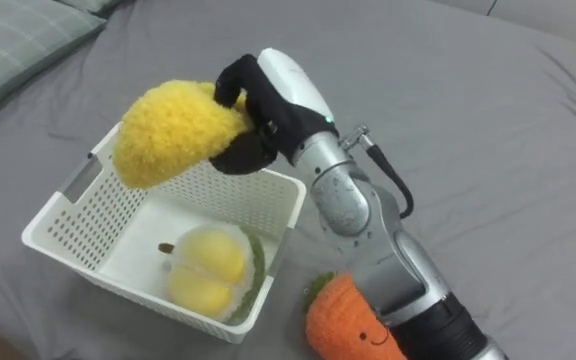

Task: Collect toys from the bed

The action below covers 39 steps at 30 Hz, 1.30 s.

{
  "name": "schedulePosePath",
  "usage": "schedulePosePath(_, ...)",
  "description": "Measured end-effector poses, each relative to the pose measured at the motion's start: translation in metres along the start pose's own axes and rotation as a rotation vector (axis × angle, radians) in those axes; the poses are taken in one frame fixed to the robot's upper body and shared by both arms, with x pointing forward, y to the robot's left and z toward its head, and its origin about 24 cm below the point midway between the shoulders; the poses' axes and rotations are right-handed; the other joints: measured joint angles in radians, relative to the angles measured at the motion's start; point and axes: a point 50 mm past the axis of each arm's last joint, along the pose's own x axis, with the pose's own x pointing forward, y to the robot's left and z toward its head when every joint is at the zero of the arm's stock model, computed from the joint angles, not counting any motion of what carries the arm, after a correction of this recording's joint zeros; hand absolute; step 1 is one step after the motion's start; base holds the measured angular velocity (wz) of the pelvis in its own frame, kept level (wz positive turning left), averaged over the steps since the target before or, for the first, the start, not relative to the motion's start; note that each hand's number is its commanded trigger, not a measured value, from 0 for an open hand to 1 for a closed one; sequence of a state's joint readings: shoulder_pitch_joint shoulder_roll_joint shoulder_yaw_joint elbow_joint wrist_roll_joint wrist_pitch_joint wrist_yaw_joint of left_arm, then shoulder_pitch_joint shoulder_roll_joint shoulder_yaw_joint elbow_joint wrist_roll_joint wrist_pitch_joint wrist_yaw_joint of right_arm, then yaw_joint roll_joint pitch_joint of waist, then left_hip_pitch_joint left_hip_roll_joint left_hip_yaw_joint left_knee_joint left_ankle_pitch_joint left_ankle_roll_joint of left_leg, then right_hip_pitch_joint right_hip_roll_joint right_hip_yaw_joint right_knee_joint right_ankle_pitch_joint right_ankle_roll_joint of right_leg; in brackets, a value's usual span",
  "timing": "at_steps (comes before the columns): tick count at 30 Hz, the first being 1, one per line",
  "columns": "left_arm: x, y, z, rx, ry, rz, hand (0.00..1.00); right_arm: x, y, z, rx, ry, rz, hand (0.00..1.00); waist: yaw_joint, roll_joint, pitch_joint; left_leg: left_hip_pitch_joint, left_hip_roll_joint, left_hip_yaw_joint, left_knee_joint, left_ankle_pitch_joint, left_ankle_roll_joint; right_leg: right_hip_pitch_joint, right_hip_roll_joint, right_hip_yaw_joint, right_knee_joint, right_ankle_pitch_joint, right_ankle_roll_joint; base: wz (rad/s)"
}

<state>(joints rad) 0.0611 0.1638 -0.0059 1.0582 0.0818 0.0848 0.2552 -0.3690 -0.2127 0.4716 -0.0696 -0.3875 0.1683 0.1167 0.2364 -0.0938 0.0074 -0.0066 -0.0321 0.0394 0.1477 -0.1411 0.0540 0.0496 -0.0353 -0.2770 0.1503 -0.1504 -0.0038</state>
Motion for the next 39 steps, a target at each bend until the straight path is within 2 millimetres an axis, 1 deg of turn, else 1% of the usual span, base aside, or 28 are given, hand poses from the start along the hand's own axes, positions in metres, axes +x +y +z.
schedulePosePath(1,0.0,0.0,0.001,0.0,-0.001,0.0,0.0,0.0,0.001,0.001,-0.002,-0.001,0.01,1.0,0.001,0.0,0.0,-0.001,0.0,-0.001,0.001,0.0,0.0,0.0,-0.001,-0.001,0.0,0.0,0.0,0.0)
schedulePosePath(3,0.001,-0.001,0.005,-0.003,-0.011,-0.002,0.0,0.001,0.008,0.002,-0.001,-0.001,0.048,1.0,0.016,0.0,0.0001,0.0,0.0,-0.001,0.001,0.0,0.0,0.0,-0.001,-0.001,0.0,0.0,0.0,0.0)
schedulePosePath(6,0.001,-0.002,0.009,0.003,-0.022,-0.012,0.0,0.002,0.018,0.0,-0.007,0.012,0.108,1.0,0.023,-0.003,0.0014,-0.003,0.0,-0.005,0.0,0.0,0.0,-0.001,-0.001,0.001,0.0,0.0,0.0,0.02)
schedulePosePath(7,0.001,-0.002,0.009,0.01,-0.024,-0.015,0.0,0.002,0.02,0.001,-0.015,0.013,0.121,0.85,0.023,-0.004,0.0016,-0.004,0.0,-0.005,0.0,0.0,0.0,-0.001,-0.001,0.001,0.0,0.0,0.0,0.0)
schedulePosePath(8,0.001,-0.002,0.01,0.023,-0.027,-0.027,0.0,0.001,0.024,0.001,-0.024,0.012,0.147,0.68,0.023,-0.006,0.0012,-0.005,0.0,-0.006,0.001,0.0,-0.001,-0.002,-0.001,0.001,0.0,0.0,0.0,0.0)
schedulePosePath(9,0.001,-0.003,0.011,0.031,-0.032,-0.034,0.0,0.0,0.026,0.0,-0.028,0.018,0.162,0.56,0.025,-0.009,0.0003,-0.006,-0.001,-0.007,0.0,0.0,-0.001,-0.004,0.0,0.0,0.0,0.0,0.0,0.0)
schedulePosePath(10,0.001,-0.003,0.011,0.033,-0.034,-0.038,0.0,0.0,0.027,0.0,-0.028,0.022,0.167,0.48,0.027,-0.012,-0.0003,-0.008,-0.001,-0.008,0.001,0.0,-0.001,-0.005,0.001,0.0,0.0,0.0,0.0,0.0)
schedulePosePath(11,0.002,-0.003,0.013,0.033,-0.037,-0.044,0.0,-0.002,0.028,-0.002,-0.026,0.033,0.174,0.35,0.032,-0.016,0.0001,-0.011,-0.001,-0.008,0.001,0.0,-0.001,-0.009,0.001,0.0,0.0,0.0,0.0,0.0)
schedulePosePath(12,0.002,-0.003,0.015,0.033,-0.04,-0.049,0.0,-0.003,0.03,-0.004,-0.025,0.046,0.18,0.07,0.037,-0.021,-0.0001,-0.017,-0.001,-0.008,0.003,0.0,-0.001,-0.014,0.002,0.0,0.0,0.0,0.0,0.0)
schedulePosePath(13,0.002,-0.003,0.015,0.033,-0.042,-0.05,0.0,-0.004,0.031,-0.006,-0.027,0.054,0.184,0.0,0.04,-0.023,0.0009,-0.017,-0.001,-0.008,0.003,0.0,-0.001,-0.014,0.002,0.0,0.0,0.0,0.0,0.0)
schedulePosePath(15,0.002,-0.003,0.015,0.032,-0.04,-0.052,0.0,-0.008,0.035,-0.01,-0.03,0.081,0.202,0.0,0.046,-0.025,0.0019,-0.017,-0.002,-0.008,0.003,0.0,-0.001,-0.014,0.001,0.001,0.0,0.0,0.0,0.0)
schedulePosePath(18,0.002,-0.003,0.015,0.03,-0.038,-0.06,0.0,-0.009,0.037,-0.013,-0.035,0.097,0.207,0.0,0.047,-0.024,0.0084,-0.019,-0.002,-0.008,0.002,0.0,-0.001,-0.014,0.002,0.003,0.0,0.0,0.0,0.0)
schedulePosePath(22,0.002,-0.004,0.015,0.031,-0.034,-0.066,0.0,-0.01,0.04,-0.019,-0.038,0.126,0.218,0.0,0.047,-0.025,0.0088,-0.019,-0.001,-0.008,0.001,0.0,-0.001,-0.015,0.002,0.005,0.0,0.0,0.0,0.0)
schedulePosePath(34,0.002,-0.003,0.014,0.033,-0.027,-0.066,0.0,-0.01,0.039,-0.021,-0.066,0.135,0.208,0.0,0.046,-0.025,0.0084,-0.018,-0.001,-0.008,0.001,0.0,-0.001,-0.017,0.003,0.007,0.0,0.0,0.0,0.0)
schedulePosePath(37,0.002,-0.004,0.014,0.032,-0.027,-0.066,0.0,-0.01,0.039,-0.02,-0.061,0.133,0.211,0.0,0.048,-0.025,0.0079,-0.018,0.0,-0.001,0.001,0.0,-0.001,-0.019,0.002,0.024,0.0,0.0,0.0,-0.06)
schedulePosePath(39,0.002,-0.004,0.015,0.032,-0.03,-0.066,0.0,-0.011,0.039,-0.02,-0.062,0.133,0.211,0.0,0.047,-0.025,0.0077,-0.017,0.0,0.002,0.001,0.0,-0.001,-0.02,0.002,0.028,0.0,0.0,0.0,-0.05)
